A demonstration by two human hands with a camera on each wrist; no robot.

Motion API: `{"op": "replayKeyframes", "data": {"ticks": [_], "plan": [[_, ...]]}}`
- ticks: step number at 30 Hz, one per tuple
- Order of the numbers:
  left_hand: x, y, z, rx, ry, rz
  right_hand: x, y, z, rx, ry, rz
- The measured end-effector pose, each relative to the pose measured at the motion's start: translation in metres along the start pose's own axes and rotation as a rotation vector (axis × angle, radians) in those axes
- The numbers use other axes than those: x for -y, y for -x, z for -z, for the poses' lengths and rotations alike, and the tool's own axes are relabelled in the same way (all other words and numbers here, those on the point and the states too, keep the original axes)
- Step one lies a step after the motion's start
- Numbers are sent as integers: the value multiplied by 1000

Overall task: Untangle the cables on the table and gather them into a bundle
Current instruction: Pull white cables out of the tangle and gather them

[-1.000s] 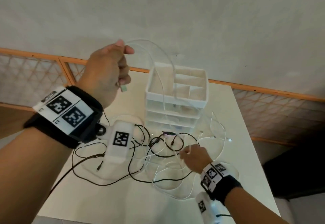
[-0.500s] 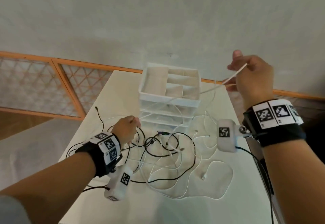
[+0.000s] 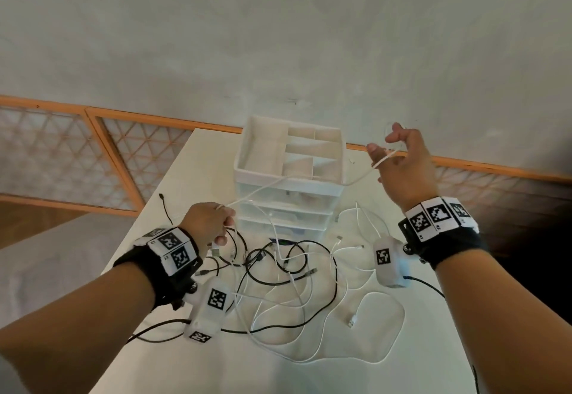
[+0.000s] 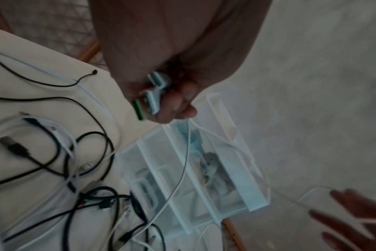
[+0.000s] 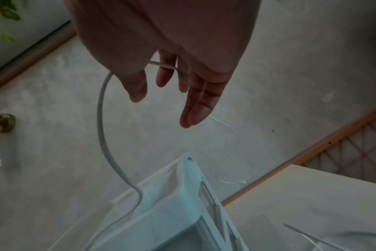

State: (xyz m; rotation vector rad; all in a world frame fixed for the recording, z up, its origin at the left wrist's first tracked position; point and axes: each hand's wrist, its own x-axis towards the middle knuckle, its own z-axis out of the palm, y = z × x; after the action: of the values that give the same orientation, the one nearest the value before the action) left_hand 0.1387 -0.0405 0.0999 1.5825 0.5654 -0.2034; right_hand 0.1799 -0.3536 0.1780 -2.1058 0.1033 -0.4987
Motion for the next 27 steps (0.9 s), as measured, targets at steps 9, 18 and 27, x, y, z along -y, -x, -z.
{"op": "replayKeyframes", "data": {"ticks": [9,18,27], "plan": [[-58,44,-10,289,-191,-307,-41,37,-1,635,594,-174],[-74,88,-30,390,-223,-667,-66,77,-47,1037,365,-122],[2,56,-10,304,-1109,-277,-97,9,-7,263,90,-135]]}}
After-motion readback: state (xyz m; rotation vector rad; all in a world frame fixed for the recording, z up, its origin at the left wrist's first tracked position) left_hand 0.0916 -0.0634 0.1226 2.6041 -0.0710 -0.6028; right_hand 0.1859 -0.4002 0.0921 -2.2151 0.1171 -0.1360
